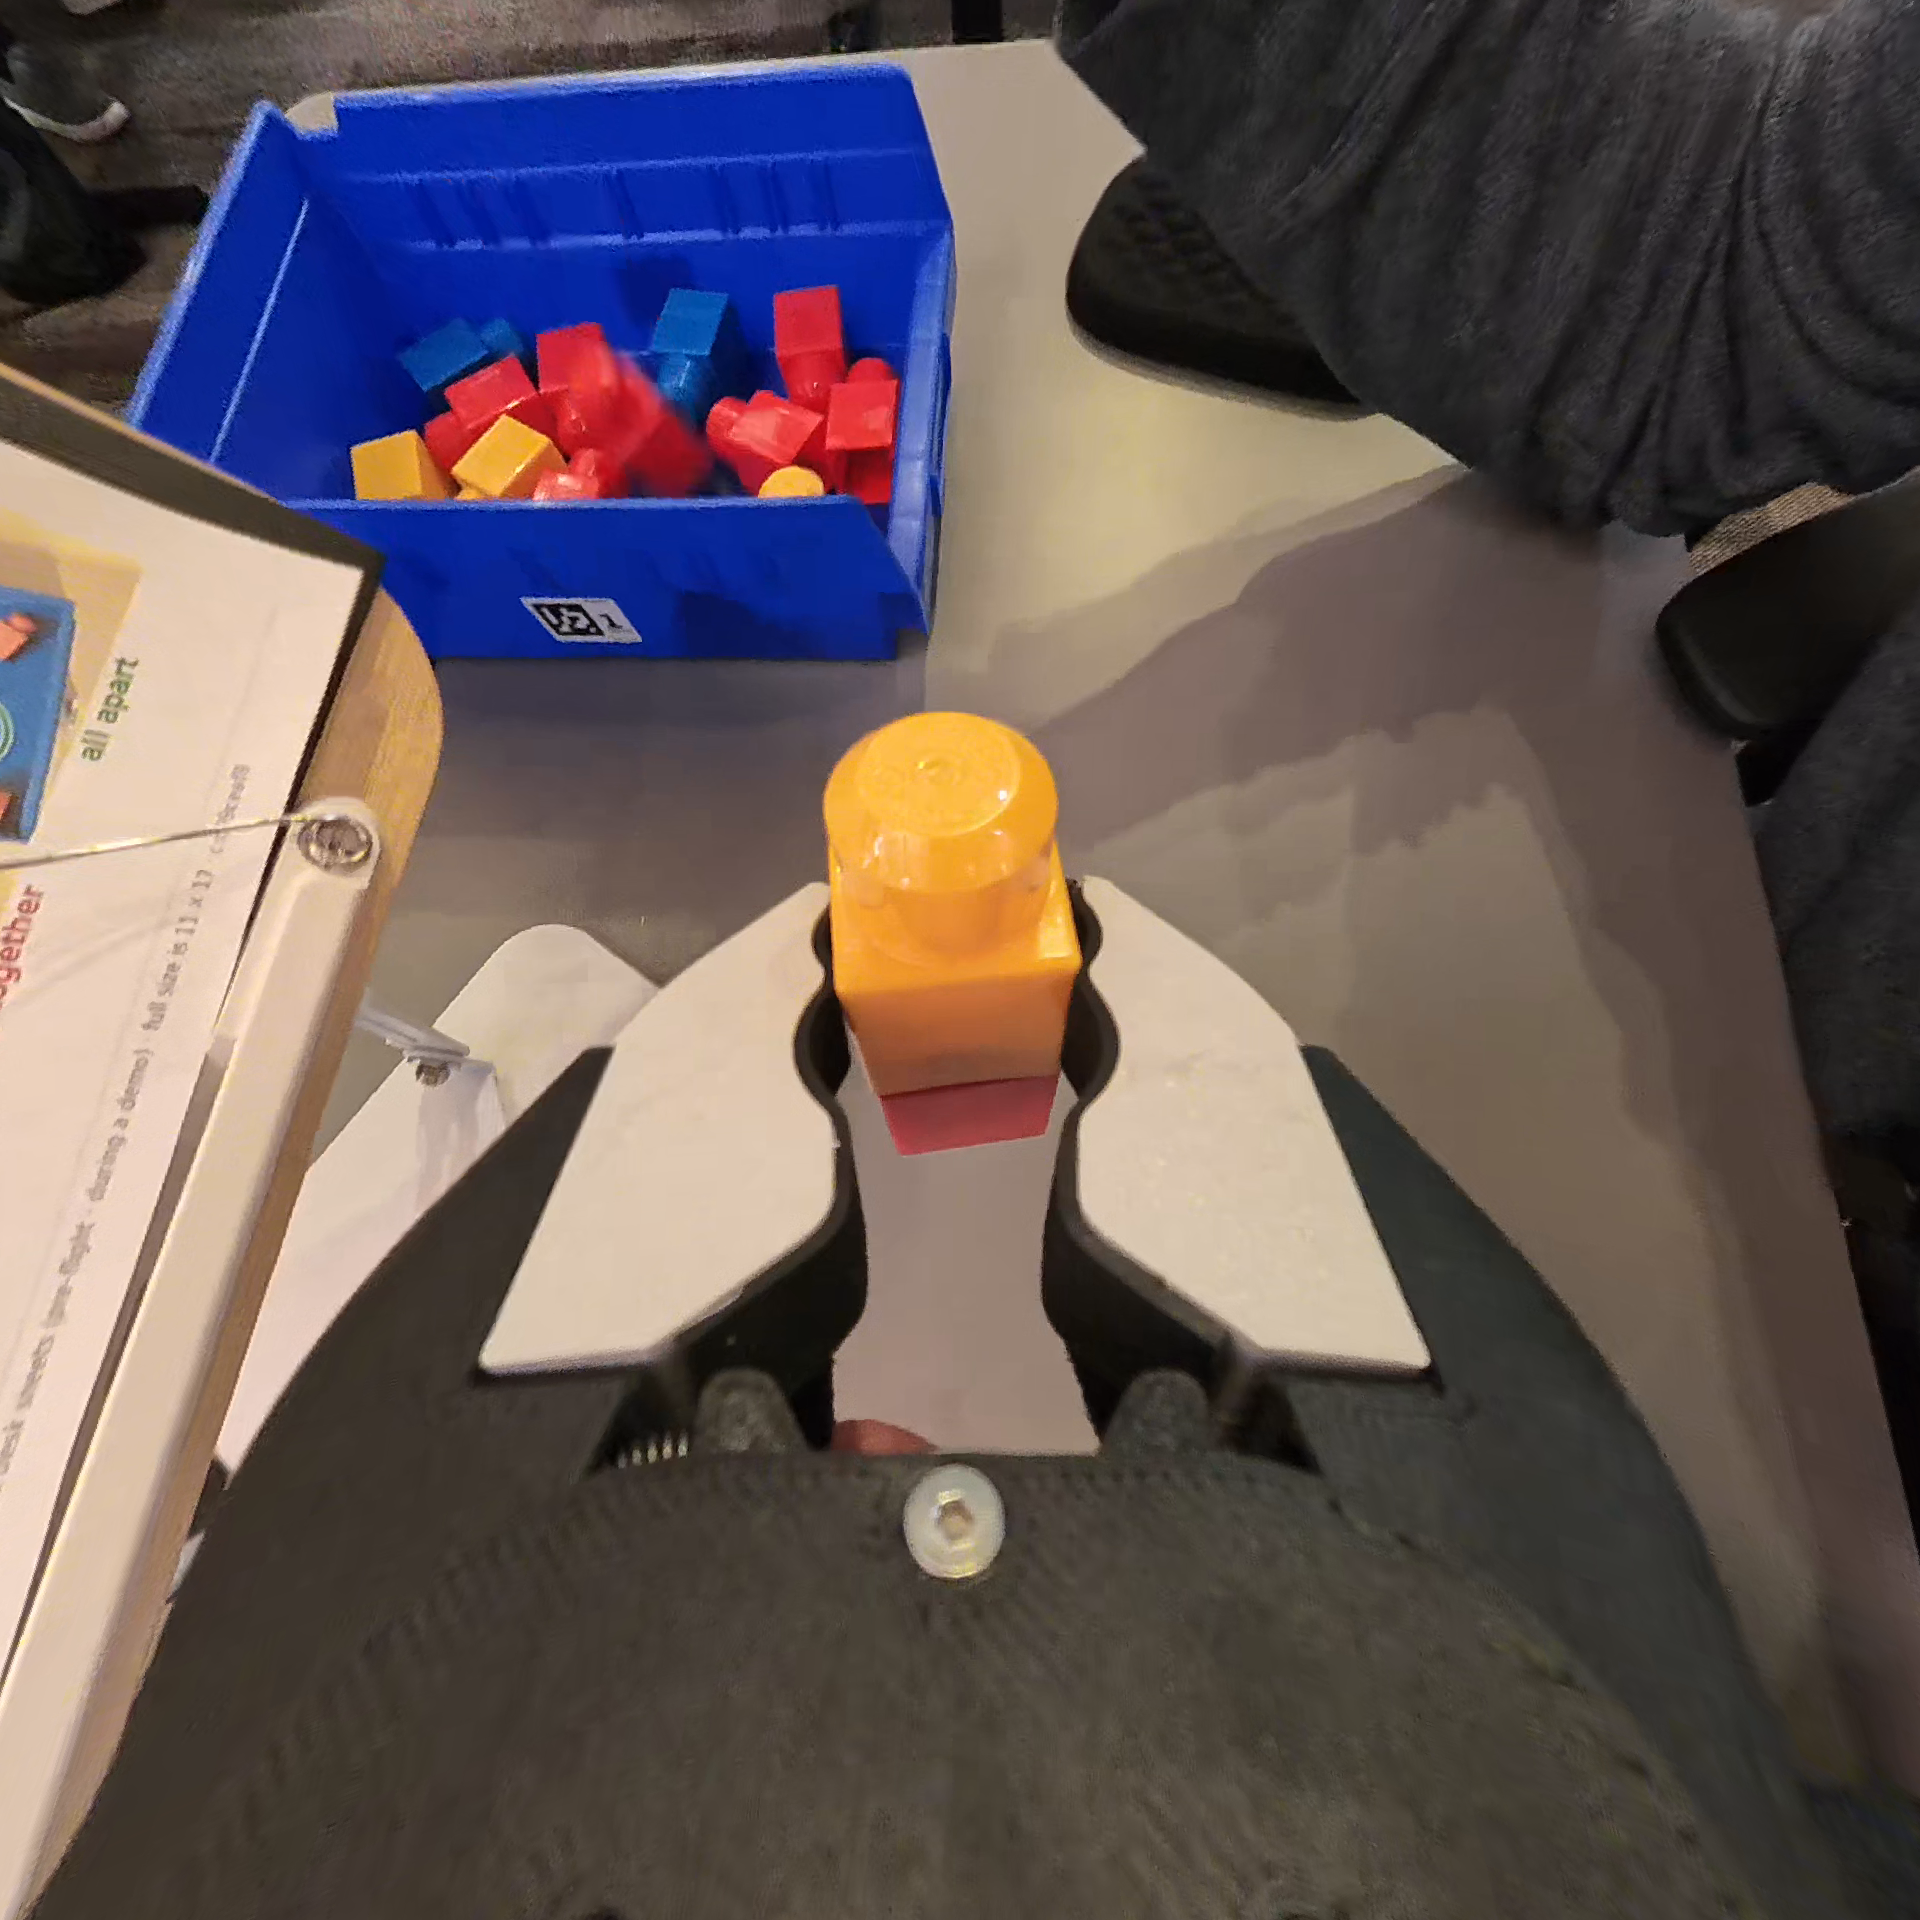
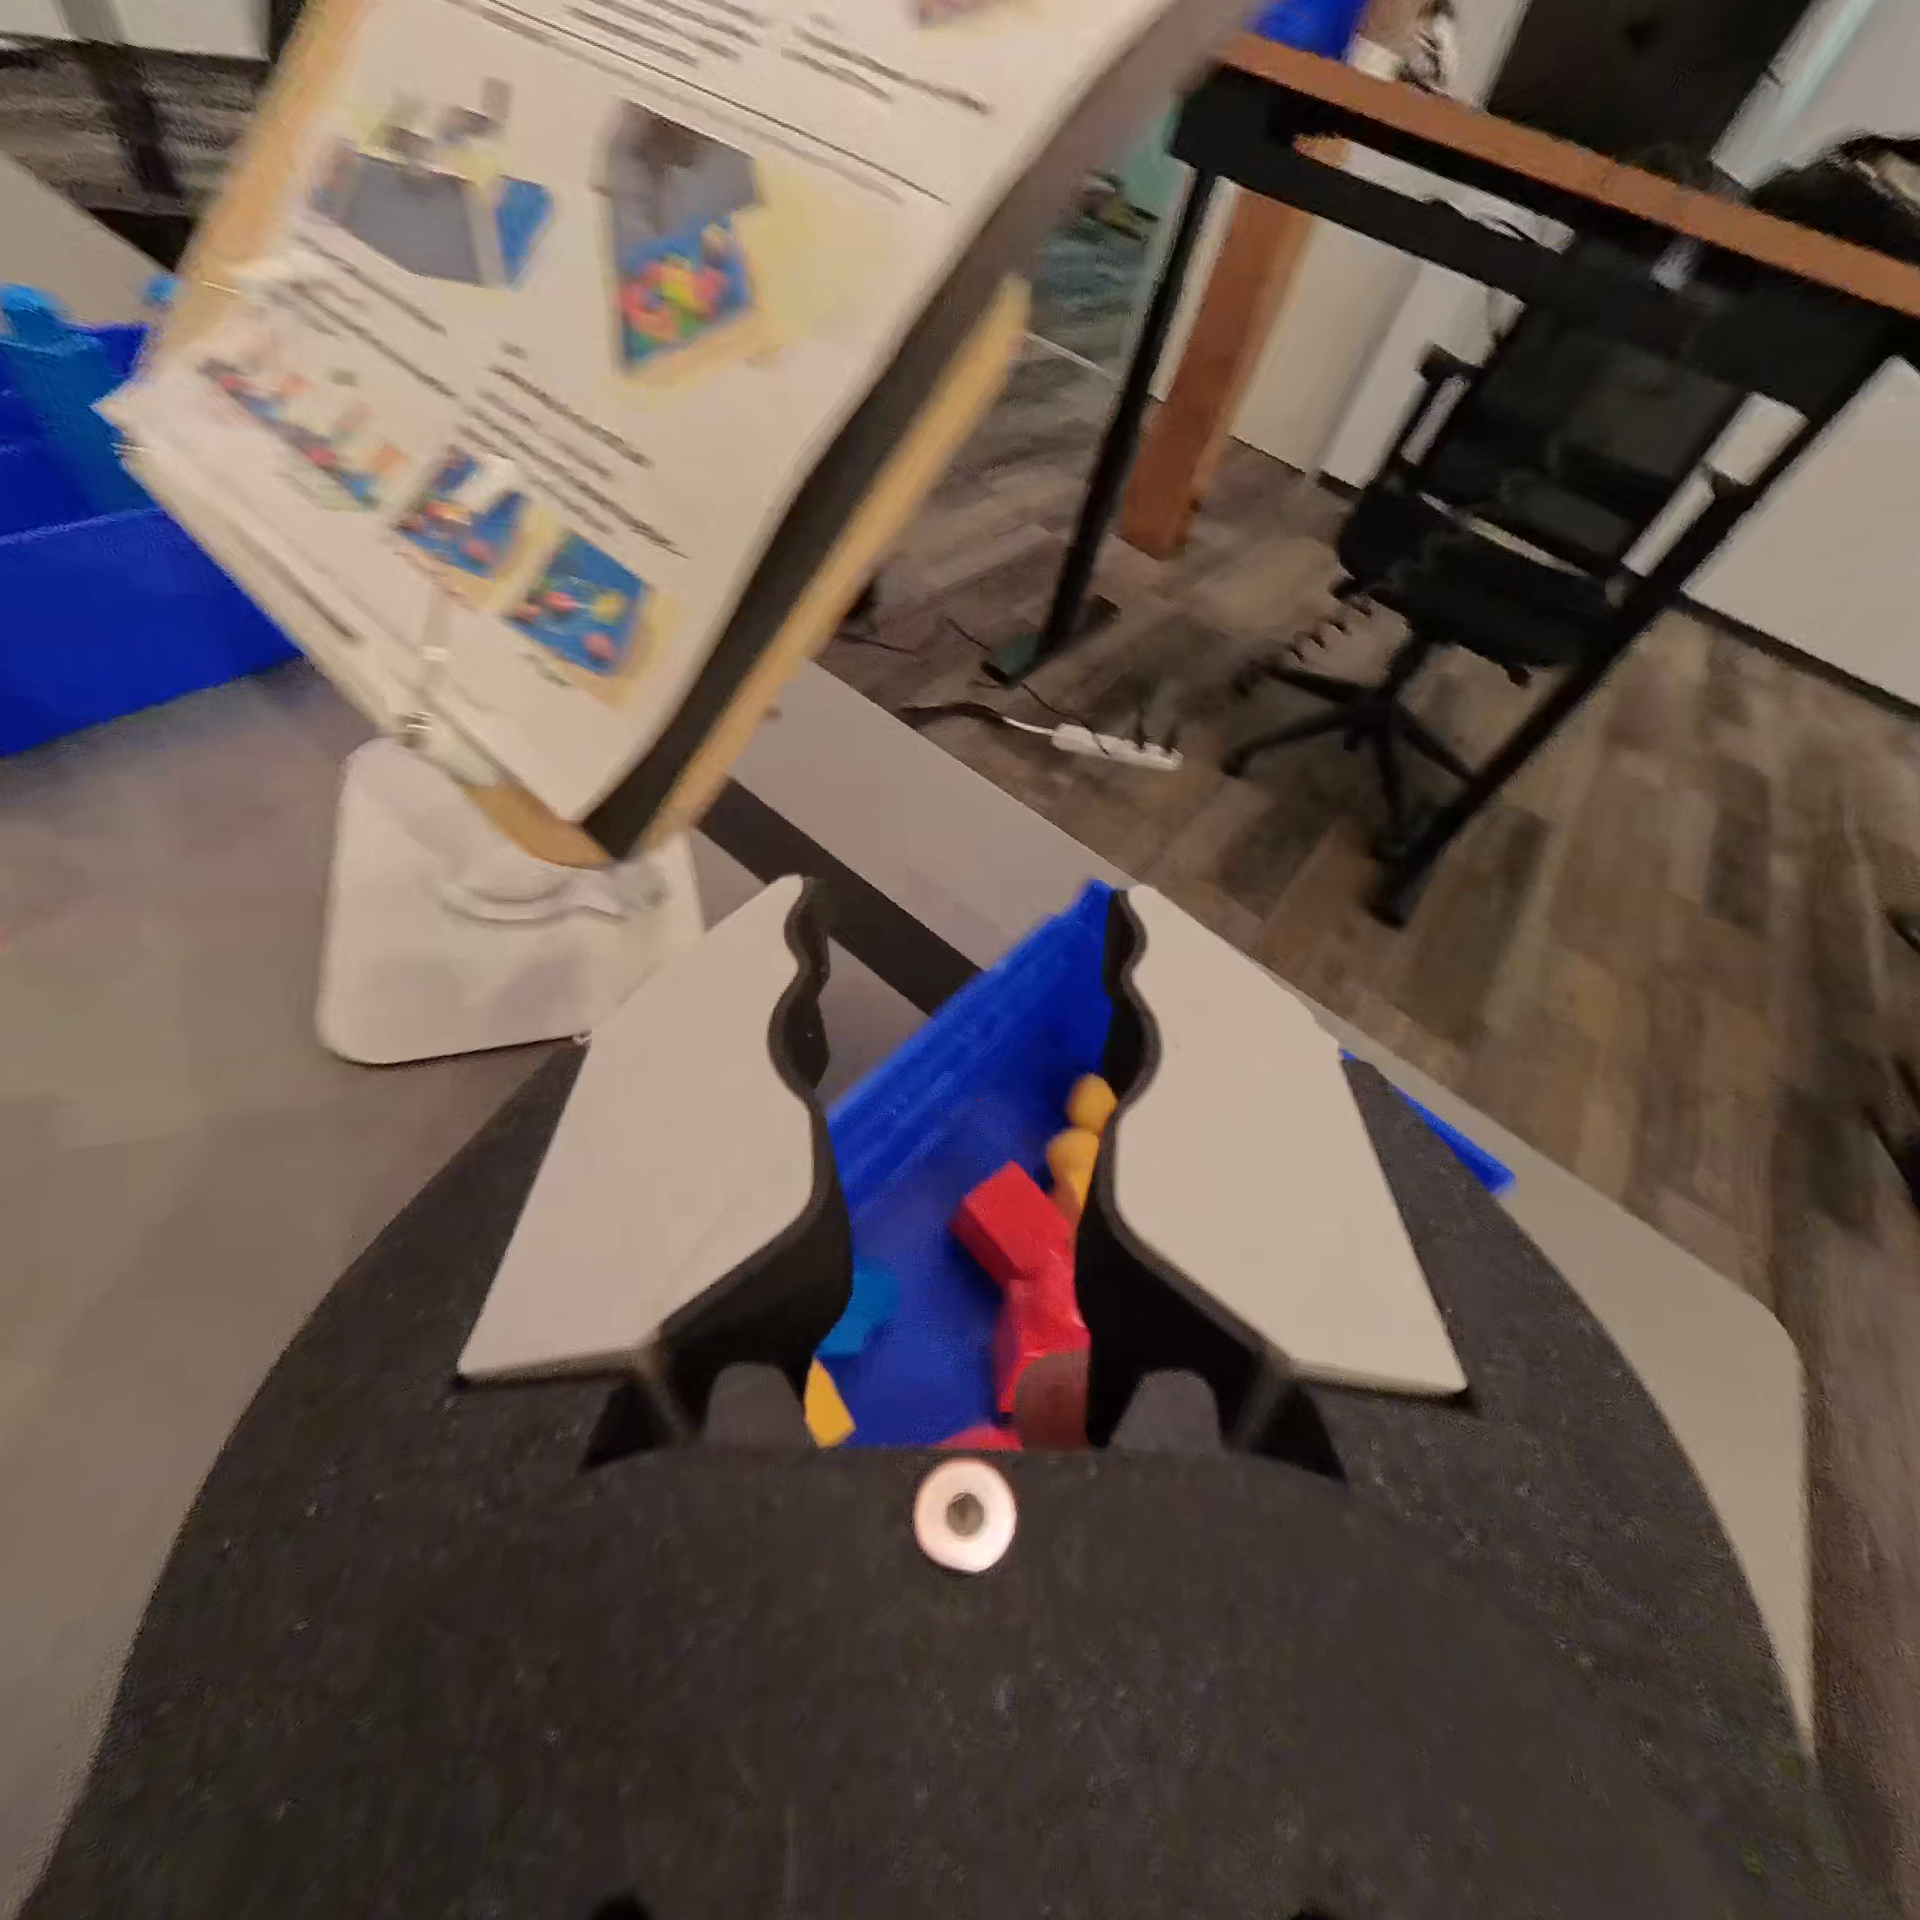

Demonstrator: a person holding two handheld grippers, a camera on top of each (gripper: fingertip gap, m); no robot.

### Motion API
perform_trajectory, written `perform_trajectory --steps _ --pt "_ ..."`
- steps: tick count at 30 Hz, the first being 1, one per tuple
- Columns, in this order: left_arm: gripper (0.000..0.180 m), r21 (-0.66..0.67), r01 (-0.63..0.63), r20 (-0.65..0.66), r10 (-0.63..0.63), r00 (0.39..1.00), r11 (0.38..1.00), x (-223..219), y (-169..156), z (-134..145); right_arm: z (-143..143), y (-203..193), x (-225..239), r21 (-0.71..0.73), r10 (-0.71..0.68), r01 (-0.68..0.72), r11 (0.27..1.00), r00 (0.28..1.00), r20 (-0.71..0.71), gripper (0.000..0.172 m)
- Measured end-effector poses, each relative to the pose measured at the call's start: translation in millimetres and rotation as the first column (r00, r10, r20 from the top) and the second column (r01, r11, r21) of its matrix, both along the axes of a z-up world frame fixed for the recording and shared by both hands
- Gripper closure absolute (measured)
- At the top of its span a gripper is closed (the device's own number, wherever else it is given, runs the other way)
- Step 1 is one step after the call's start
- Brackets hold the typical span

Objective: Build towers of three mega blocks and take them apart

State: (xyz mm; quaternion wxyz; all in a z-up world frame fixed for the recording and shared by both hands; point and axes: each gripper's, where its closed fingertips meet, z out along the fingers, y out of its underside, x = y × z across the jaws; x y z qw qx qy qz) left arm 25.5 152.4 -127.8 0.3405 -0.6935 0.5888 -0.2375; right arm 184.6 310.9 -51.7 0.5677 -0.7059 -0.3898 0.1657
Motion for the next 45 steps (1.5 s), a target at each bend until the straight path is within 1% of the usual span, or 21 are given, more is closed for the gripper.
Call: perform_trajectory --steps 1,3,4,6,9,12,15,19,21,22,23,24,29,32,33,35,37,38,39,42,45 --pt "0.142 0.006 0.001 0.01 -0.001 1.0 1.0 2.7 0.7 1.2 4.3 -16.6 -19.8 -0.002 0.111 -0.111 0.994 0.994 -0.023 0.122" --pt "0.142 0.002 -0.008 0.035 0.008 0.999 1.0 6.7 3.1 4.0 8.2 -65.6 -66.9 -0.036 0.403 -0.407 0.913 0.912 -0.079 0.123" --pt "0.142 -0.004 -0.003 0.048 0.003 0.999 1.0 8.3 2.4 5.2 8.0 -87.3 -86.3 -0.042 0.506 -0.511 0.859 0.858 -0.089 0.123" --pt "0.142 -0.004 -0.003 0.07 0.003 0.998 1.0 10.3 2.5 8.0 3.4 -120.1 -119.4 -0.039 0.635 -0.638 0.769 0.769 -0.078 0.122" --pt "0.142 0.005 0.005 0.081 -0.006 0.997 1.0 12.6 0.0 10.8 -10.3 -151.9 -154.8 -0.067 0.738 -0.742 0.667 0.67 -0.077 0.122" --pt "0.142 0.008 0.011 0.076 -0.011 0.997 1.0 13.2 -2.0 10.8 -21.2 -162.1 -169.9 -0.102 0.77 -0.775 0.623 0.631 -0.092 0.127" --pt "0.142 -0.004 0.022 0.081 -0.022 0.996 1.0 14.3 -4.0 10.5 -22.8 -166.3 -175.5 -0.095 0.785 -0.793 0.602 0.61 -0.11 0.142" --pt "0.14 -0.019 0.037 0.127 -0.035 0.991 0.999 13.3 -4.2 14.9 -13.1 -164.8 -176.6 -0.056 0.776 -0.788 0.613 0.613 -0.145 0.143" --pt "0.126 -0.033 0.031 0.085 -0.028 0.996 0.999 8.9 -2.3 6.2 -2.1 -161.8 -173.6 -0.025 0.765 -0.784 0.62 0.612 -0.2 0.142" --pt "0.123 -0.033 0.025 0.066 -0.023 0.998 0.999 7.9 -0.7 2.1 1.0 -161.6 -171.5 -0.019 0.766 -0.787 0.617 0.605 -0.217 0.142" --pt "0.128 -0.034 0.029 0.066 -0.027 0.997 0.999 9.0 -0.5 0.5 2.9 -161.7 -169.9 -0.015 0.767 -0.79 0.613 0.6 -0.226 0.142" --pt "0.141 -0.039 0.043 0.069 -0.04 0.997 0.998 10.7 -2.1 -0.5 3.6 -161.0 -168.9 -0.013 0.766 -0.788 0.615 0.601 -0.227 0.142" --pt "0.142 -0.05 0.011 0.087 -0.007 0.996 0.999 11.5 2.2 2.9 10.6 -156.7 -164.9 0.025 0.746 -0.757 0.652 0.636 -0.198 0.143" --pt "0.142 -0.014 -0.022 -0.067 0.021 0.998 1.0 -3.5 5.7 -17.7 41.7 -147.9 -146.7 0.127 0.709 -0.709 0.694 0.641 -0.295 0.142" --pt "0.142 -0.015 -0.018 -0.074 0.017 0.997 1.0 -4.3 4.8 -19.6 50.4 -139.9 -134.6 0.147 0.684 -0.678 0.72 0.659 -0.314 0.142" --pt "0.142 -0.005 -0.016 -0.062 0.015 0.998 1.0 -4.2 4.1 -14.6 54.0 -113.9 -107.6 0.147 0.599 -0.584 0.798 0.743 -0.298 0.142" --pt "0.142 0.009 -0.018 -0.025 0.018 1.0 1.0 -4.4 5.0 -4.6 41.2 -68.8 -74.3 0.133 0.409 -0.389 0.912 0.889 -0.205 0.142" --pt "0.143 0.008 -0.022 -0.009 0.022 1.0 1.0 -5.3 5.7 -1.3 29.6 -46.1 -55.5 0.117 0.299 -0.284 0.952 0.945 -0.137 0.142" --pt "0.143 0.007 -0.032 -0.003 0.032 0.999 0.999 -7.3 7.2 -0.2 17.2 -29.0 -38.5 0.086 0.222 -0.214 0.973 0.971 -0.086 0.143" --pt "0.142 0.007 -0.054 0.002 0.054 0.999 0.998 -11.2 12.1 -0.9 -12.8 8.4 1.7 -0.029 0.08 -0.083 0.996 0.994 -0.079 0.142" --pt "0.142 0.003 -0.055 0.011 0.055 0.998 0.998 -8.9 12.8 -0.2 -48.1 35.9 28.2 -0.157 -0.025 0.015 0.987 0.998 -0.062 0.14"
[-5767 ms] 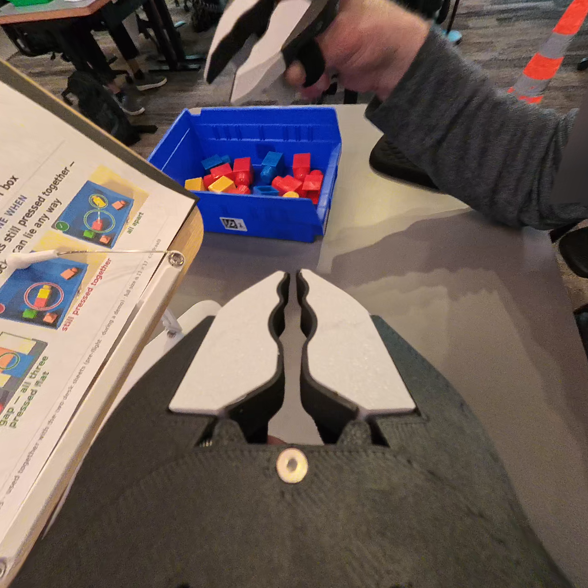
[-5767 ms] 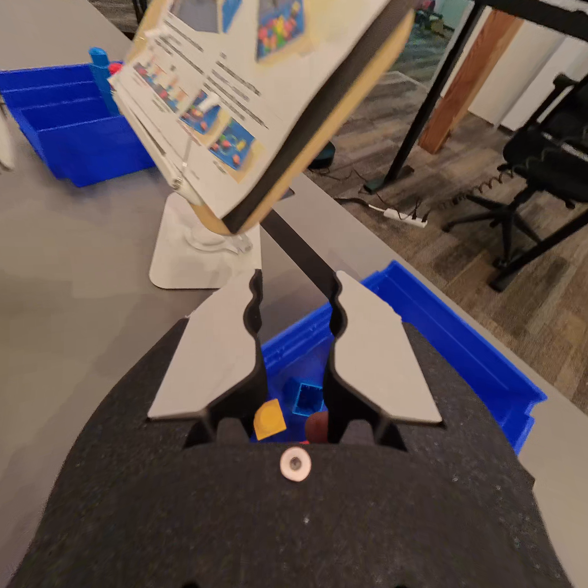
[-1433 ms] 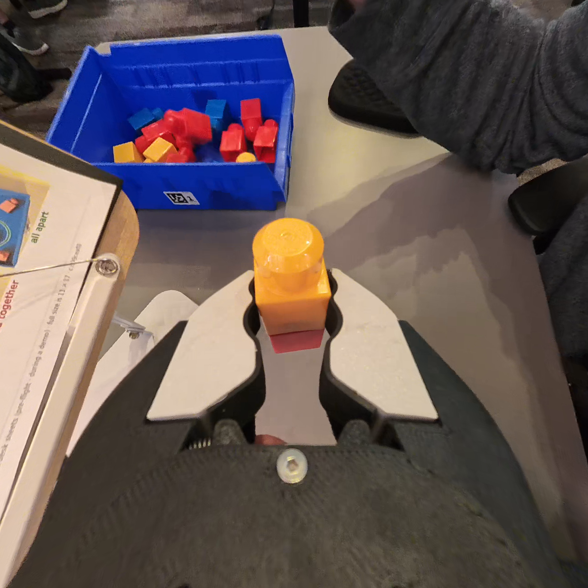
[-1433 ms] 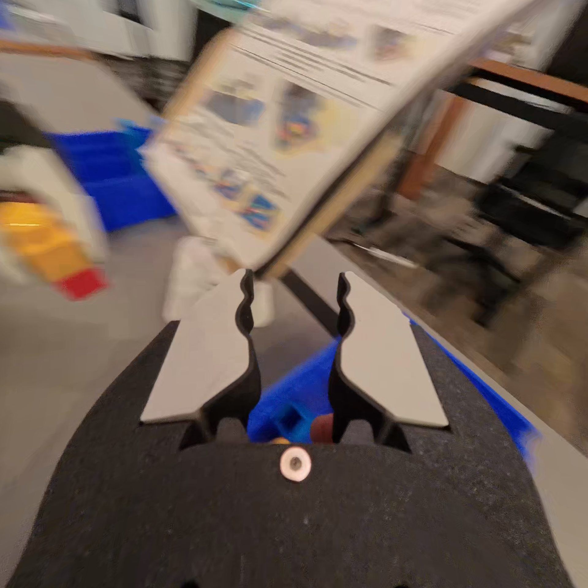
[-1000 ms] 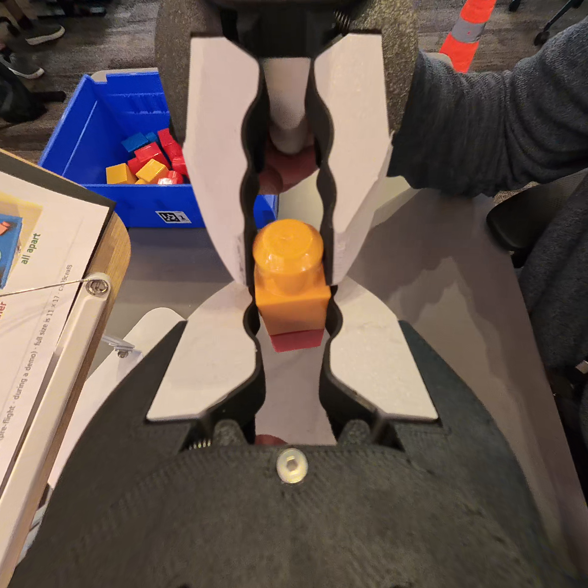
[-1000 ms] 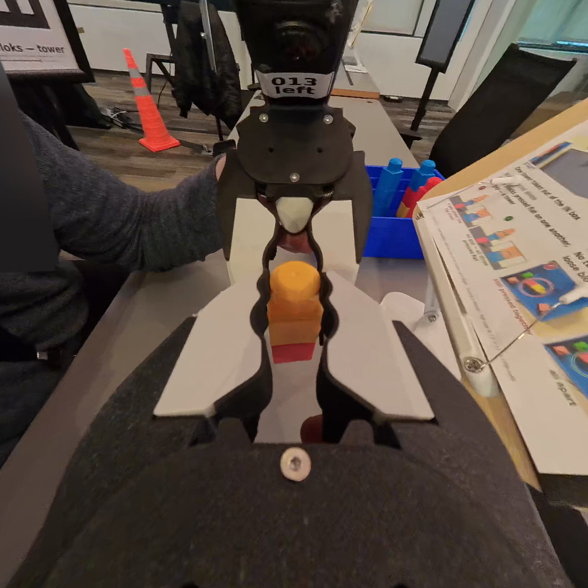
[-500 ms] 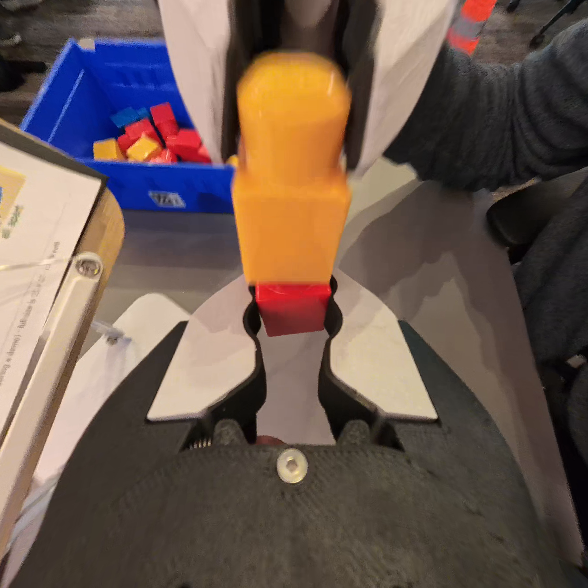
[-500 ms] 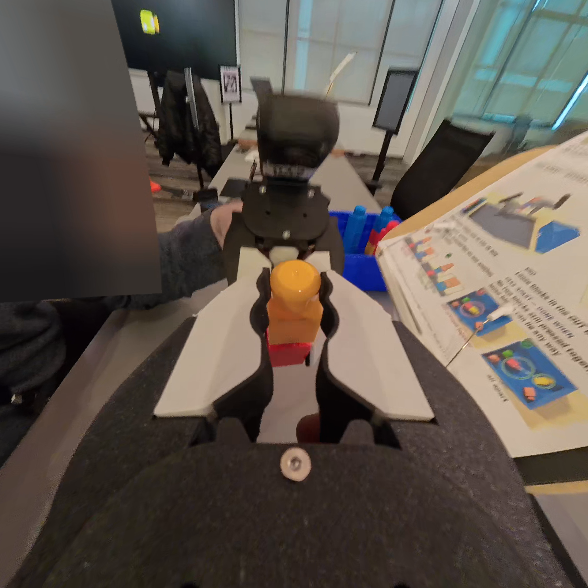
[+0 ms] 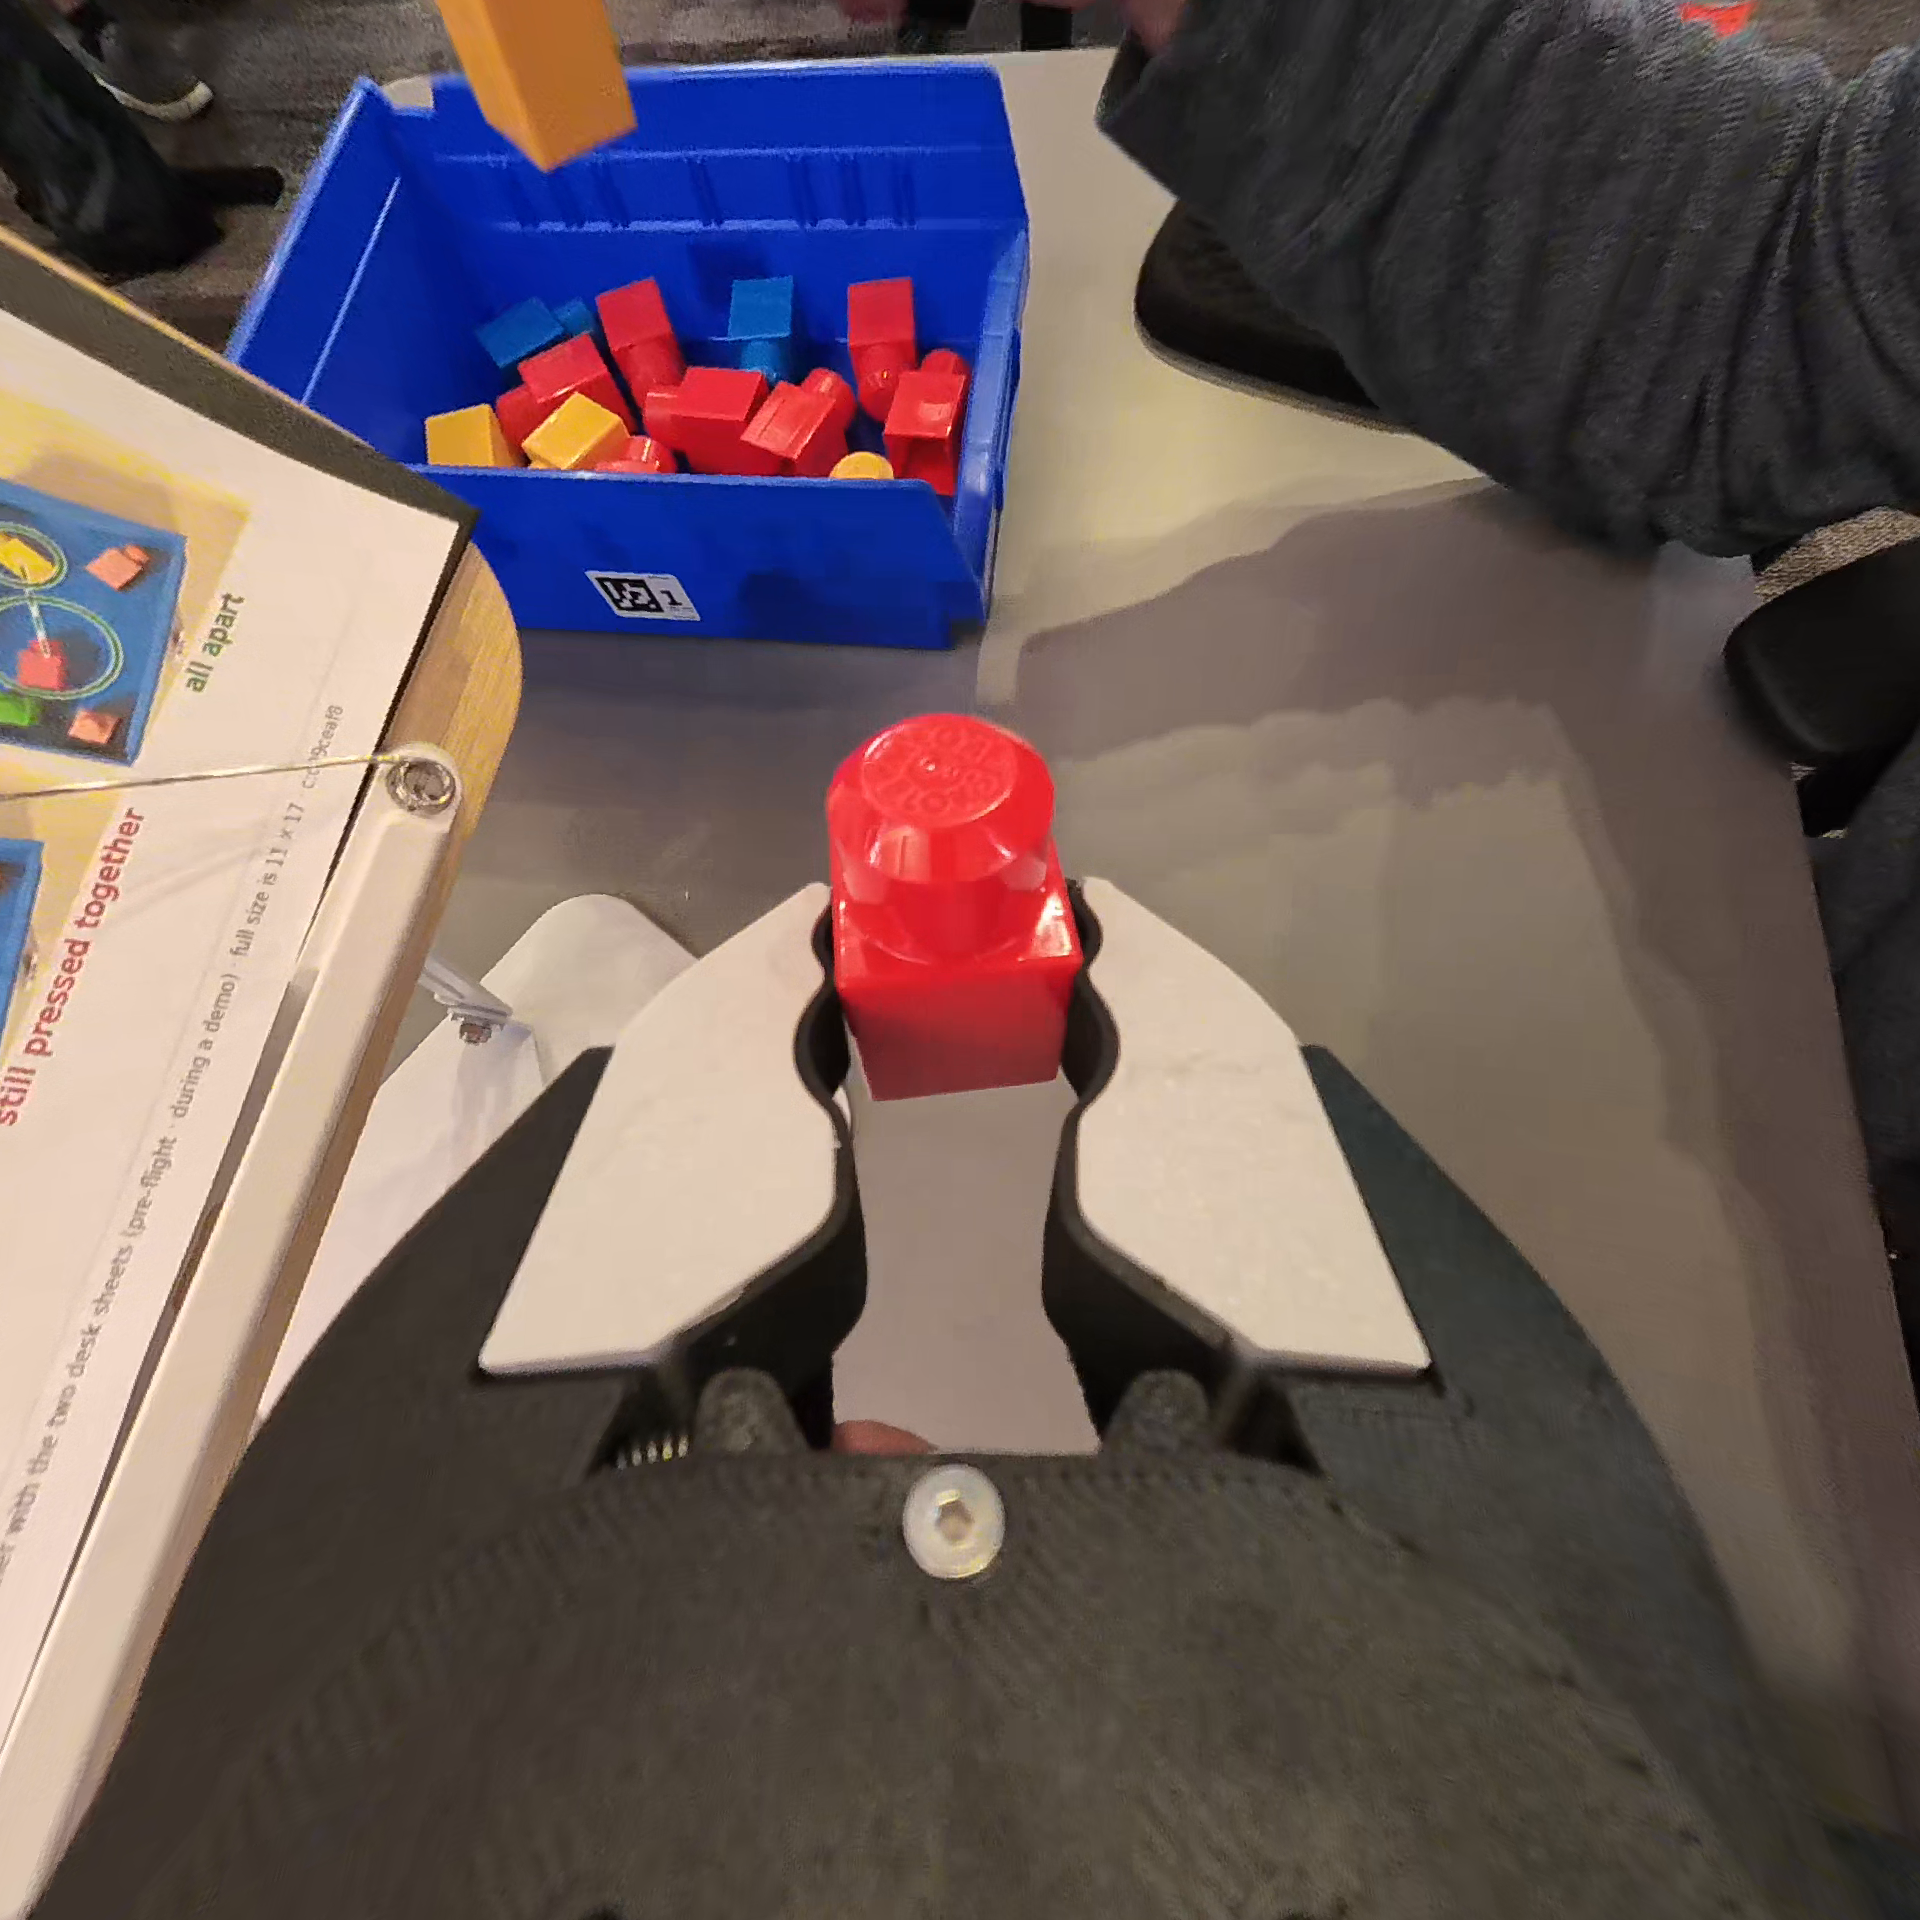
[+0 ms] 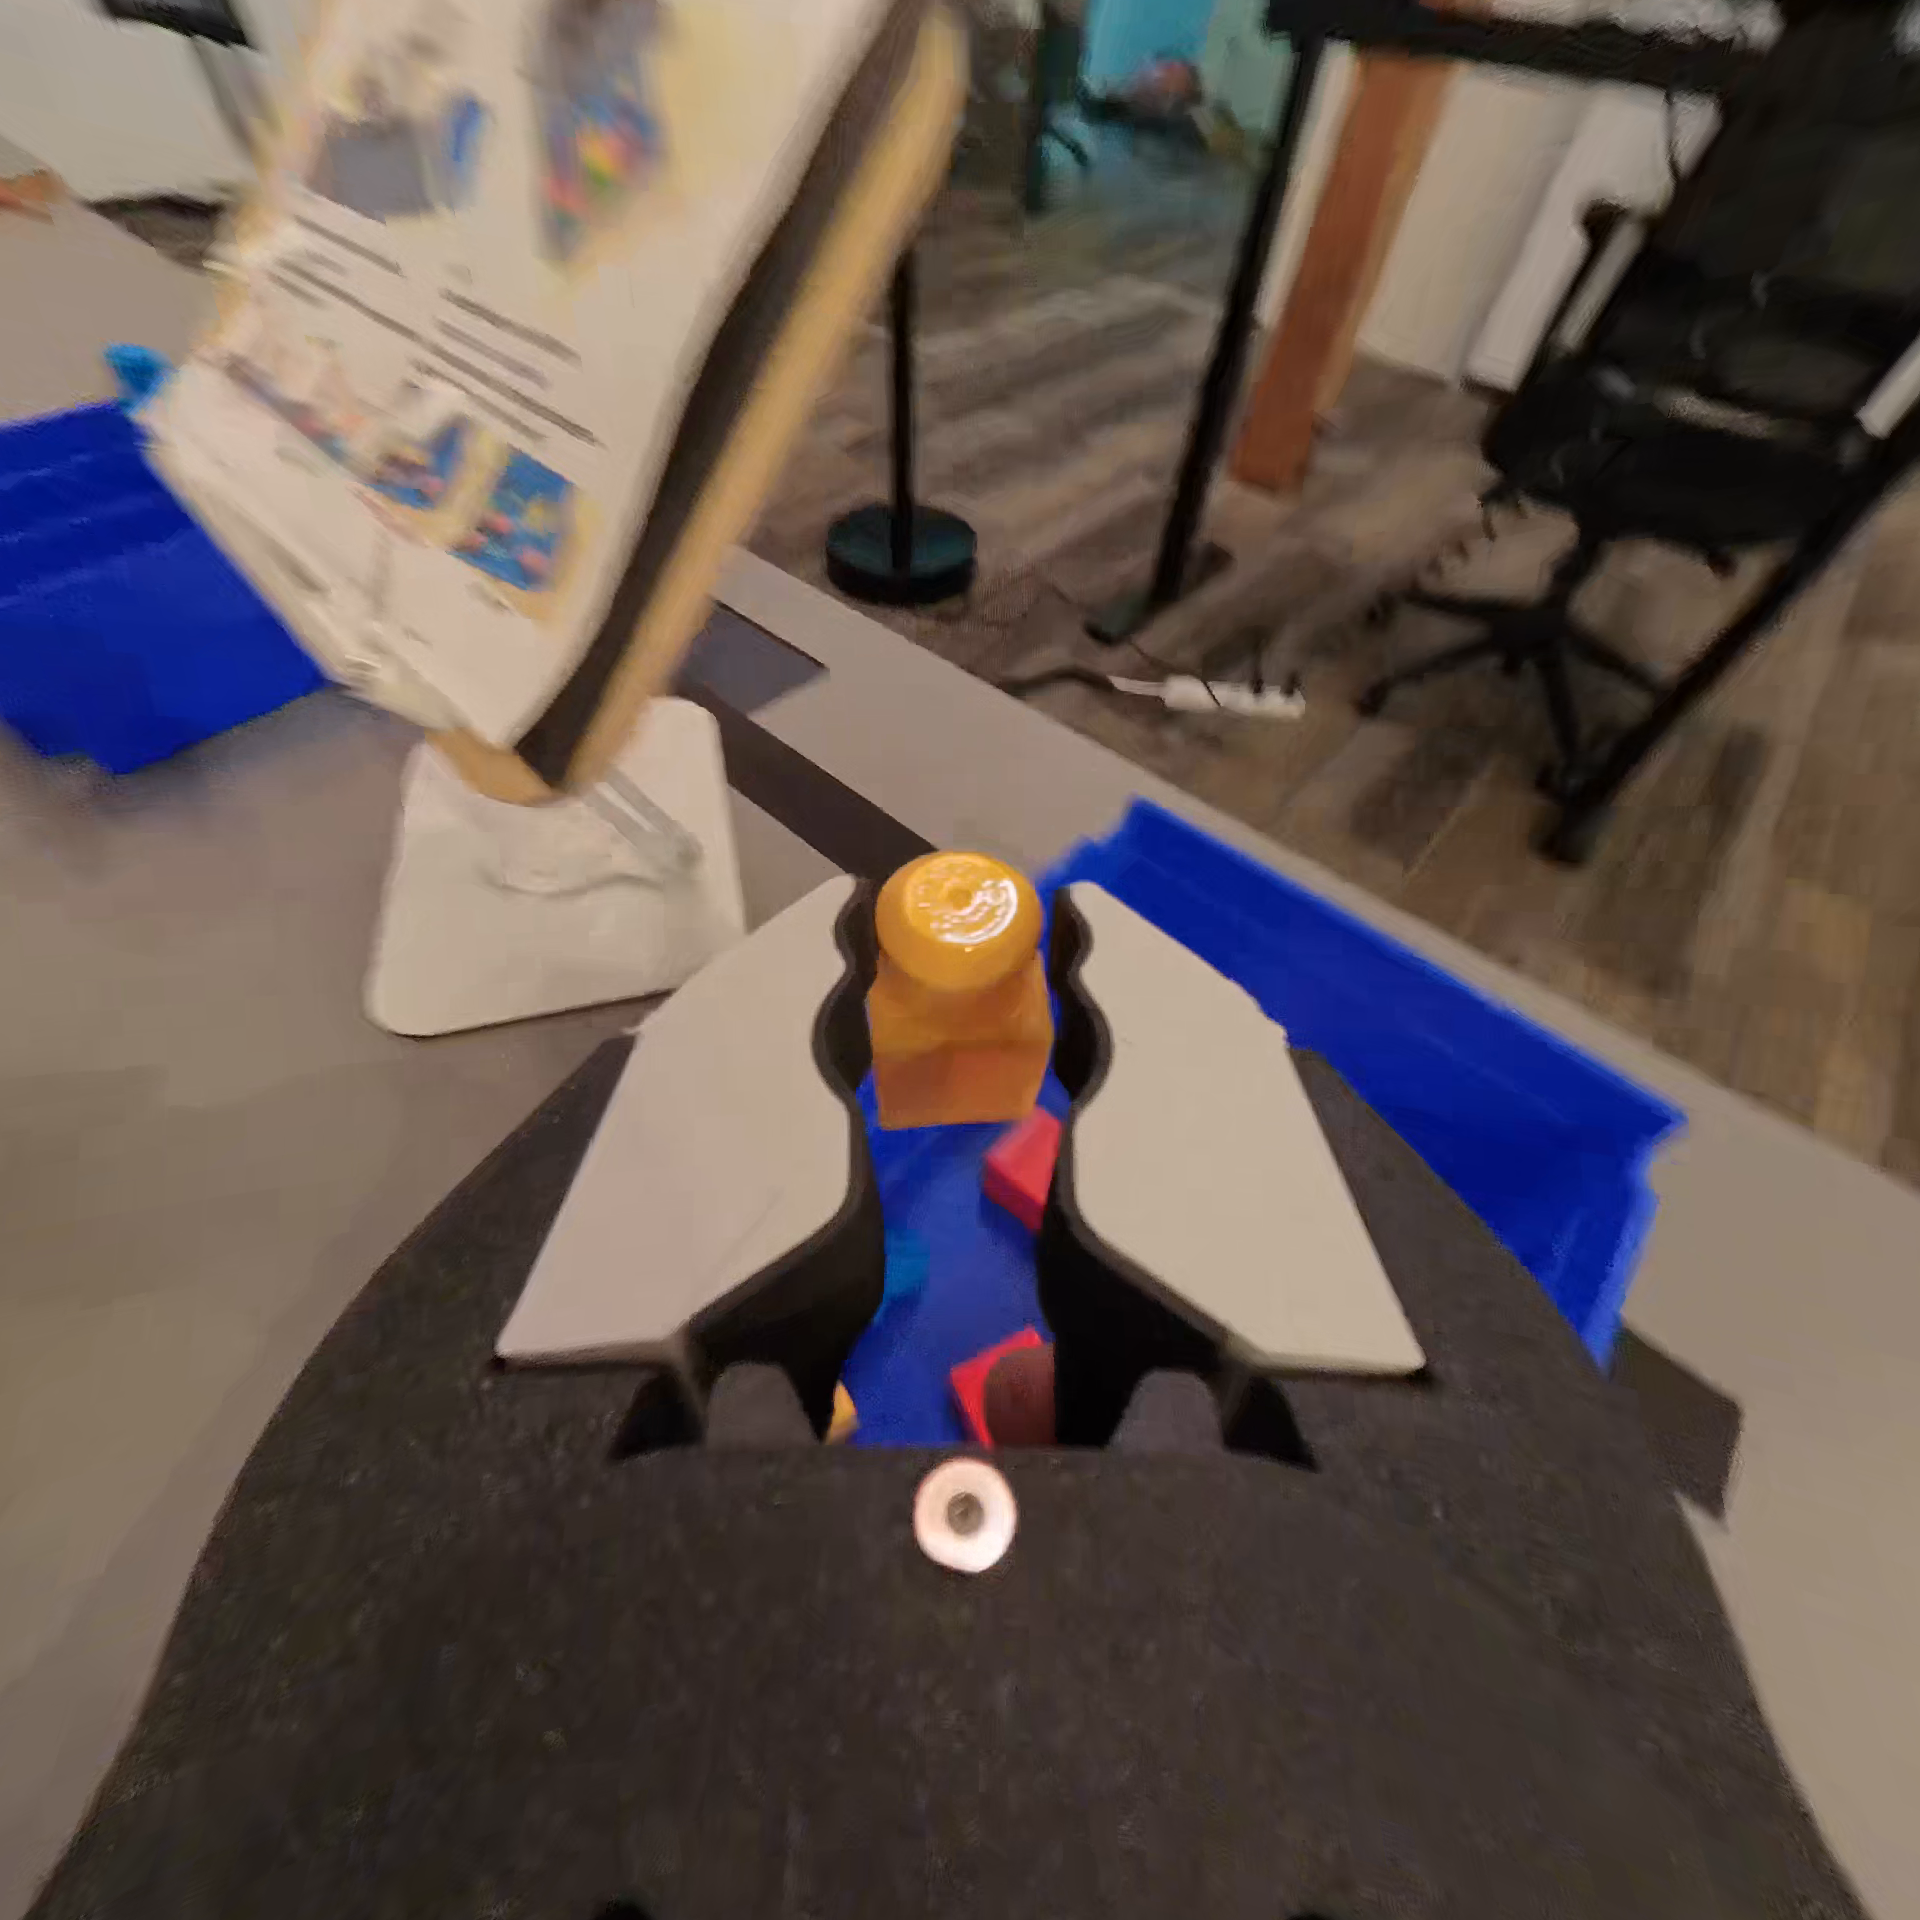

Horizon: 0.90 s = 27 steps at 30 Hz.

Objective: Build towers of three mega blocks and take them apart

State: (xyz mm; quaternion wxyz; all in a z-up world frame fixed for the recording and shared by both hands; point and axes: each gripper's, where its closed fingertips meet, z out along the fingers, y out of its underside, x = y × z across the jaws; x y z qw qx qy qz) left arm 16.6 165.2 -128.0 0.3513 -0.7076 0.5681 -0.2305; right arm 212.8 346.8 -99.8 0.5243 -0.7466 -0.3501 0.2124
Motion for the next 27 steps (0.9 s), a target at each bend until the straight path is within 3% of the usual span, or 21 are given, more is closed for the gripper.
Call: perform_trajectory --steps 3,5,8,12,15,20,23,27 --pt "0.142 0.004 0.002 -0.002 -0.002 1.0 1.0 2.9 0.1 -1.0 -18.9 15.7 18.2 -0.008 -0.112 0.114 0.993 0.987 0.116 0.121" --pt "0.142 0.005 0.005 0.004 -0.005 1.0 1.0 4.6 0.0 -0.6 -3.5 4.4 1.4 0.045 -0.058 0.054 0.998 0.993 0.105 0.121" --pt "0.142 0.001 0.007 0.035 -0.007 0.999 1.0 7.5 0.2 3.4 27.6 -47.5 -60.5 0.104 0.242 -0.242 0.965 0.97 0.02 0.126" --pt "0.142 0.005 0.024 0.046 -0.024 0.999 1.0 13.6 -3.3 4.7 43.9 -133.4 -137.0 0.149 0.607 -0.6 0.786 0.795 0.002 0.127" --pt "0.142 0.009 0.043 0.044 -0.043 0.998 0.999 19.2 -7.9 4.9 32.5 -175.0 -174.3 0.116 0.733 -0.731 0.672 0.679 0.034 0.126" --pt "0.142 0.018 0.07 0.044 -0.071 0.997 0.997 25.4 -14.2 5.9 14.3 -200.9 -202.1 0.061 0.807 -0.807 0.588 0.59 0.027 0.131" --pt "0.142 0.022 0.069 0.017 -0.069 0.997 0.997 25.5 -14.0 1.4 15.1 -203.8 -205.2 0.062 0.818 -0.817 0.574 0.575 -0.006 0.141" --pt "0.142 0.028 0.071 0.036 -0.072 0.997 0.997 27.6 -14.0 4.2 18.4 -204.3 -203.8 0.07 0.82 -0.818 0.571 0.572 -0.006 0.141"
